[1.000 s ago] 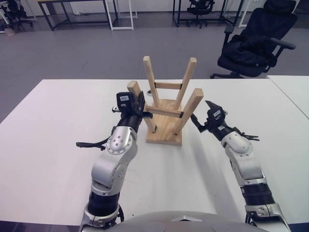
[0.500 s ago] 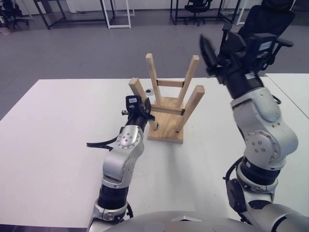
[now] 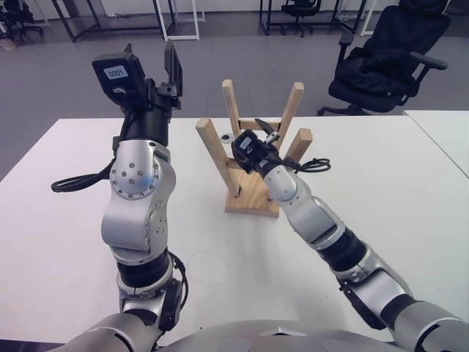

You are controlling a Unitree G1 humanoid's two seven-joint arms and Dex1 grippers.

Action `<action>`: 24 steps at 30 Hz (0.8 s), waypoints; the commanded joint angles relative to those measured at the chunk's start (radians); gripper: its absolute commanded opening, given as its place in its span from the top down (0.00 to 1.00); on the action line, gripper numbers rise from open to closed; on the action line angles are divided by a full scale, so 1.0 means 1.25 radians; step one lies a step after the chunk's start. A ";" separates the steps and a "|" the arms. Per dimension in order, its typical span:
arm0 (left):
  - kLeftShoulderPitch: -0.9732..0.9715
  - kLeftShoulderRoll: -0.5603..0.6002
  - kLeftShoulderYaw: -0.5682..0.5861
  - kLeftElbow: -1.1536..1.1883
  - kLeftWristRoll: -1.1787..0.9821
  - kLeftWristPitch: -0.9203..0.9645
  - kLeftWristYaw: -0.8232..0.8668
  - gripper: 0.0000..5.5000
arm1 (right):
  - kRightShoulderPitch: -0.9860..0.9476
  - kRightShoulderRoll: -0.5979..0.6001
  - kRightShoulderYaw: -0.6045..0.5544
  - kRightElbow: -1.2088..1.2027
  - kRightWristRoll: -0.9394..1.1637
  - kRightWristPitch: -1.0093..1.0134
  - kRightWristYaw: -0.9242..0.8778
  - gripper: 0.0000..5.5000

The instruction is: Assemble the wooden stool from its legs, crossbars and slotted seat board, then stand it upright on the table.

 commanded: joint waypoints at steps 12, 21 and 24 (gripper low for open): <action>-0.262 0.179 0.155 0.253 -0.293 0.098 -0.289 0.40 | -0.241 -0.039 -0.704 -0.207 0.549 0.003 0.318 0.25; 0.070 0.107 -0.291 0.577 -0.057 -0.119 -0.388 0.40 | 0.107 0.055 -0.560 0.051 0.540 0.071 0.268 0.25; 0.014 0.107 -0.233 0.597 -0.028 -0.163 -0.357 0.40 | 0.043 0.062 -0.590 0.005 0.577 0.044 0.256 0.25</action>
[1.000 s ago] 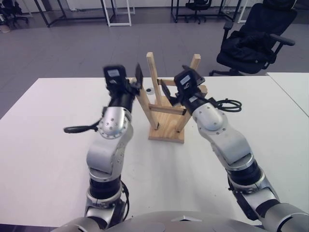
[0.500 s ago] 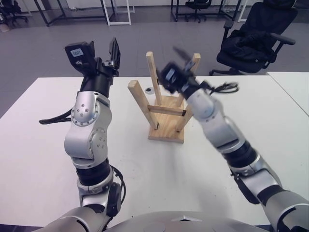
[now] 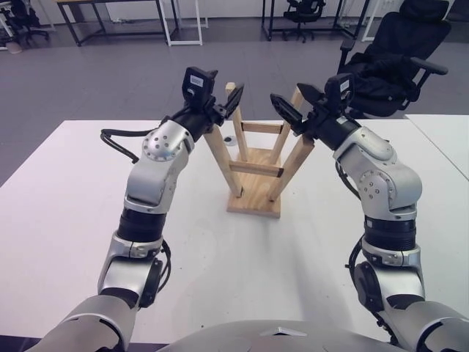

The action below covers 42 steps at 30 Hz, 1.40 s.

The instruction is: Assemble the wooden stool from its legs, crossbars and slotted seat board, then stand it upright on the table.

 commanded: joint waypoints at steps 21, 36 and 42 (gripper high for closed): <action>0.471 -0.047 0.399 0.038 0.034 -0.141 0.248 0.40 | 0.097 -0.103 0.346 -0.158 -0.257 -0.316 0.193 0.25; 0.706 -0.043 0.109 -0.035 0.144 -0.106 0.072 0.40 | 0.219 -0.206 0.101 0.487 -0.372 -0.481 0.075 0.25; 0.575 -0.027 0.059 0.136 0.168 -0.132 0.031 0.40 | 0.269 -0.180 0.181 0.616 -0.397 -0.689 0.178 0.25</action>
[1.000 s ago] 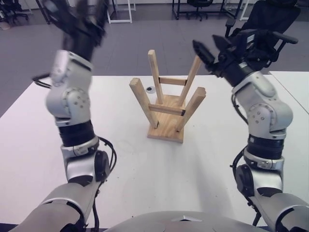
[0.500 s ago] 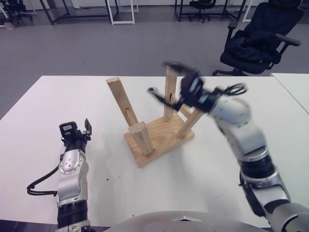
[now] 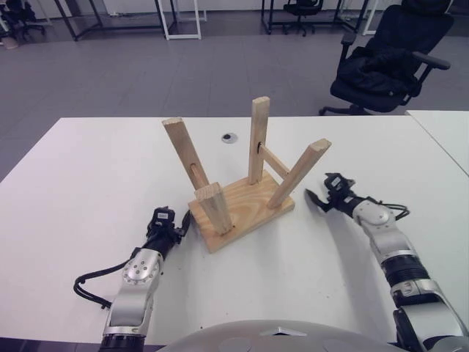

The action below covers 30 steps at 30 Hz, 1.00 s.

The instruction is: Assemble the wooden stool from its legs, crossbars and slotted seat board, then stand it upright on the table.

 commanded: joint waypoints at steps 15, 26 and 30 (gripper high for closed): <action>0.137 0.025 0.014 0.097 -0.032 -0.189 -0.066 0.40 | 0.288 0.005 -0.008 -0.256 0.051 -0.025 0.033 0.25; 0.155 0.016 -0.065 0.058 -0.035 -0.109 -0.107 0.40 | 0.286 0.011 0.024 -0.321 0.042 0.010 0.046 0.25; 0.169 0.026 -0.102 -0.190 -0.164 0.056 -0.148 0.40 | 0.337 0.004 0.024 -0.536 0.221 0.152 0.138 0.25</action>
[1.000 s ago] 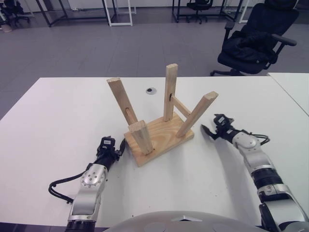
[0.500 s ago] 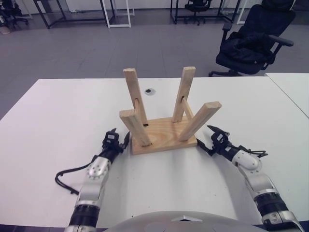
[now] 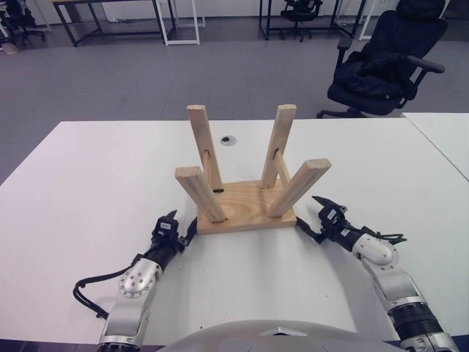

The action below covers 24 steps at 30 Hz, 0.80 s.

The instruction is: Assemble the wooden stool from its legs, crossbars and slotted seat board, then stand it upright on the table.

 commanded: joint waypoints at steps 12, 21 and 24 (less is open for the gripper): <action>-0.008 0.128 0.098 -0.437 -0.344 0.423 -0.087 0.40 | 0.037 -0.129 -0.063 -0.392 0.277 0.310 0.161 0.25; -0.004 0.169 0.177 -0.454 -0.406 0.444 -0.108 0.40 | 0.047 -0.157 -0.131 -0.421 0.309 0.336 0.168 0.25; 0.008 0.181 0.178 -0.434 -0.391 0.433 -0.121 0.40 | 0.059 -0.170 -0.129 -0.413 0.290 0.326 0.181 0.25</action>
